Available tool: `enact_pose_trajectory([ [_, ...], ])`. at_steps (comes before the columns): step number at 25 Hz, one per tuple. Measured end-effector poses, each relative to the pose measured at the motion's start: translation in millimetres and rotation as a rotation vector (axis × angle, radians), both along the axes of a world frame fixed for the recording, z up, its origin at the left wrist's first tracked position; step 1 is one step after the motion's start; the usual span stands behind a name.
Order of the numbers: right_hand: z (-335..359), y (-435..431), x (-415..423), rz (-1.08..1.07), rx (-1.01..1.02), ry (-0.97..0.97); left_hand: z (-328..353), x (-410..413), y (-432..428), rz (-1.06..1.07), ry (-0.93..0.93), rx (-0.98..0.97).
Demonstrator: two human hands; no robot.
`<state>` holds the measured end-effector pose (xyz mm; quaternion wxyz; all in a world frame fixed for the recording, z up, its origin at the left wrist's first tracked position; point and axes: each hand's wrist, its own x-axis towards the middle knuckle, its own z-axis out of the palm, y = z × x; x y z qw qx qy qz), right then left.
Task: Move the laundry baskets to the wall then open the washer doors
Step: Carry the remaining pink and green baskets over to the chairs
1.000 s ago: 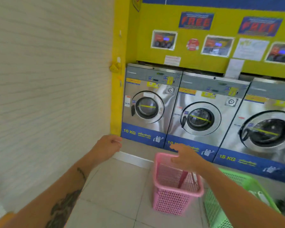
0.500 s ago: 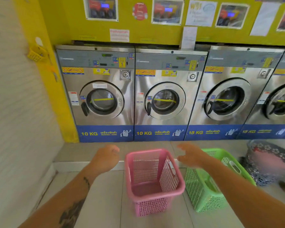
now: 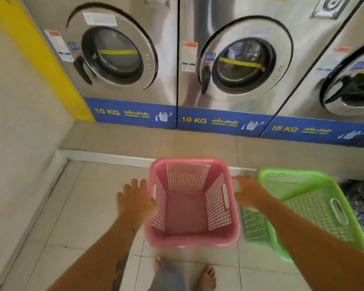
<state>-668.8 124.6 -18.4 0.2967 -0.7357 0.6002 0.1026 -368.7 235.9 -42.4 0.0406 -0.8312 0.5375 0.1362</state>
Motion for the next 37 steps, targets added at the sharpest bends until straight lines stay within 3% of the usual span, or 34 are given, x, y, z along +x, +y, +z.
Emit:
enact_pose_trajectory([
  [5, -133, -56, 4, -0.063, 0.010, 0.115, -128, 12, -61, -0.019, 0.018, -0.012],
  [10, -253, -86, 11, -0.127, -0.111, 0.151, -254, 33, -85, 0.027, 0.087, -0.001],
  [16, -306, -90, 10, -0.048, -0.256, 0.308, -307, 45, -84, -0.022, 0.240, -0.074],
  [21, -251, -108, 26, 0.010, -0.281, 0.227, -256, 66, -88, 0.051, 0.264, -0.147],
  [27, -116, -124, 60, 0.087, -0.354, -0.010, -120, 103, -65, 0.100, 0.307, -0.325],
  [33, 23, -100, 76, 0.278, -0.412, -0.136, 10, 86, 11, 0.264, 0.237, -0.484],
  [37, 90, -63, 93, 0.491, -0.482, -0.246, 73, 57, 108, 0.429, 0.090, -0.554],
])
